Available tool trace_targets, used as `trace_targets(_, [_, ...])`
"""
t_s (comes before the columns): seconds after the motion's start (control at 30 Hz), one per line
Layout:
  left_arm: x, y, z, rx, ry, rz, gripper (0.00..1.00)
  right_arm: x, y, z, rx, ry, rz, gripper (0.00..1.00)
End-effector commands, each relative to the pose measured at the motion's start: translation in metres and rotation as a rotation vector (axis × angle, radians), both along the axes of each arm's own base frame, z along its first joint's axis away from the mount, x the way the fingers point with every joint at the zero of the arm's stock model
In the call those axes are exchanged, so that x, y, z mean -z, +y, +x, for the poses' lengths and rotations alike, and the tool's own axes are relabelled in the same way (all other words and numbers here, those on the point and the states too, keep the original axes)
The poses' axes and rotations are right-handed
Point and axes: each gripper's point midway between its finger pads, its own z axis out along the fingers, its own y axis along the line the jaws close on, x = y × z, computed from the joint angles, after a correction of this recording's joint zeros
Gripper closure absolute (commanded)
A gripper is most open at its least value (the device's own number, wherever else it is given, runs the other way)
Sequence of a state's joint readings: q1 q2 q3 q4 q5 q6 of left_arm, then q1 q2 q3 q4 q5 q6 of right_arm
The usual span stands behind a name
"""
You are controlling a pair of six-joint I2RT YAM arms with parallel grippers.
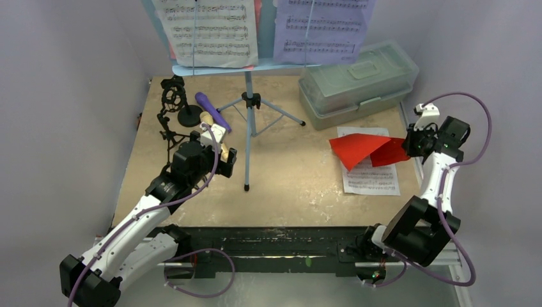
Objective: Pack up the instrument practice props
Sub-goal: Place the sheet music at the center of the board.
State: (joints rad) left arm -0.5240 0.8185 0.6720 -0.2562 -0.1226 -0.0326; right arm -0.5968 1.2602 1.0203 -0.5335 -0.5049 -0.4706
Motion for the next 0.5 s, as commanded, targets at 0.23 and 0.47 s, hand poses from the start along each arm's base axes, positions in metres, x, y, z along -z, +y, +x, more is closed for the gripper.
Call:
trace_targets(0.23, [-0.01,-0.002,0.003,0.003,-0.03,-0.024,0.0,0.04,-0.031,0.006,0.047,0.067,-0.09,1.0])
trace_targets(0.47, [-0.009,-0.003,0.003,0.005,-0.027,-0.023,0.0,0.039,-0.02,-0.005,0.021,0.102,-0.06,1.0])
